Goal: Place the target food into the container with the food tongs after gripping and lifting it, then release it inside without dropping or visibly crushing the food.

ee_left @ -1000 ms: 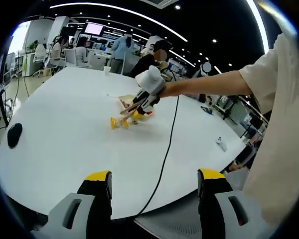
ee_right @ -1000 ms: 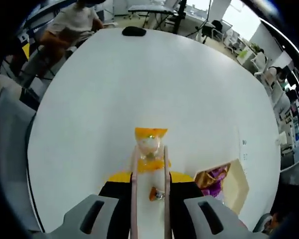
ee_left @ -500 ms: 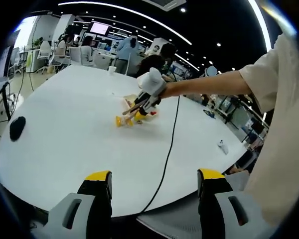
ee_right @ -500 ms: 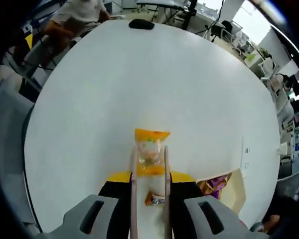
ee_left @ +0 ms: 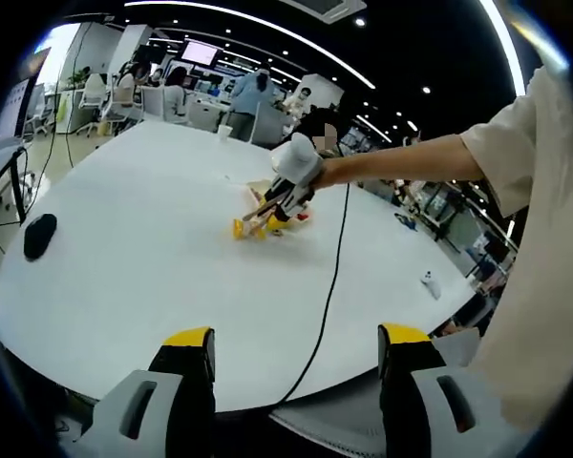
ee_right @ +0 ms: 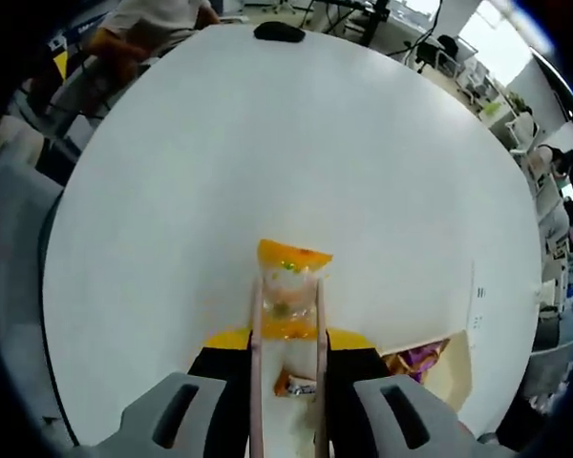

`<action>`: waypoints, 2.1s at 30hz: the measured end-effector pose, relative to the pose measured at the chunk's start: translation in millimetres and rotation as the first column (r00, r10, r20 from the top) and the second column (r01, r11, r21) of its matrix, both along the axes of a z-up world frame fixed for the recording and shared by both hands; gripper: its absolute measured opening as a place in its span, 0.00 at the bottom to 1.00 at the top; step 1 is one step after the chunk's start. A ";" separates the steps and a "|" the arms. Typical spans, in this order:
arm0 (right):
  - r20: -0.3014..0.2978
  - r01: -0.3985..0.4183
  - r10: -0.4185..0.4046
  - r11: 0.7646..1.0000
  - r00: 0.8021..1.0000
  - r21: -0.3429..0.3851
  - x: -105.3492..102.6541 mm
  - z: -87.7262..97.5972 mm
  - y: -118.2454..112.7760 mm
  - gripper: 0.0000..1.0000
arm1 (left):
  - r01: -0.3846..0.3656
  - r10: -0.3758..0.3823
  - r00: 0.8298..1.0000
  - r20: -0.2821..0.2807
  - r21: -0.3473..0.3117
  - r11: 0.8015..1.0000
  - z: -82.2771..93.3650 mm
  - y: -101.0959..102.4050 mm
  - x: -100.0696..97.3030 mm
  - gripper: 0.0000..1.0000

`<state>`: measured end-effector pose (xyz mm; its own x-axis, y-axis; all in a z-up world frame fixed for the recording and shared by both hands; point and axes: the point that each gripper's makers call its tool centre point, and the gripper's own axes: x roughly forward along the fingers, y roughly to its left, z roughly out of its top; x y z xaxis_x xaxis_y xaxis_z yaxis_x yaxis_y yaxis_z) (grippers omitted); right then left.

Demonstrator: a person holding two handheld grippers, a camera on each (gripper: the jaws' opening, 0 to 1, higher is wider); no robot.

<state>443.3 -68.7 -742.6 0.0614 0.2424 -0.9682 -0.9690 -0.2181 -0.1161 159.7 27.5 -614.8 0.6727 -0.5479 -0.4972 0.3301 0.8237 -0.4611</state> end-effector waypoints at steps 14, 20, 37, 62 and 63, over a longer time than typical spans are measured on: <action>-0.016 0.010 -0.010 1.000 1.000 -0.011 -3.6 -7.2 0.3 0.26 | 0.000 0.000 1.000 -0.002 -0.008 1.000 -1.2 3.9 3.4 0.68; -0.022 0.013 -0.013 1.000 1.000 -0.010 -5.4 -8.4 1.6 0.26 | -0.004 0.004 1.000 -0.006 -0.006 1.000 -2.1 6.3 2.6 0.68; -0.037 0.077 -0.076 0.996 0.996 0.036 -10.3 -5.6 9.3 0.21 | -0.009 0.009 1.000 -0.004 -0.006 1.000 -1.7 8.8 1.4 0.68; -0.035 0.203 -0.200 0.960 0.979 0.192 -7.6 36.2 13.8 0.21 | 0.040 -0.041 0.999 0.030 0.014 0.999 10.9 5.0 9.0 0.69; -0.032 0.207 -0.205 0.958 0.978 0.197 -6.3 38.6 12.8 0.21 | 0.043 -0.044 0.999 0.032 0.015 0.999 11.4 4.6 9.6 0.69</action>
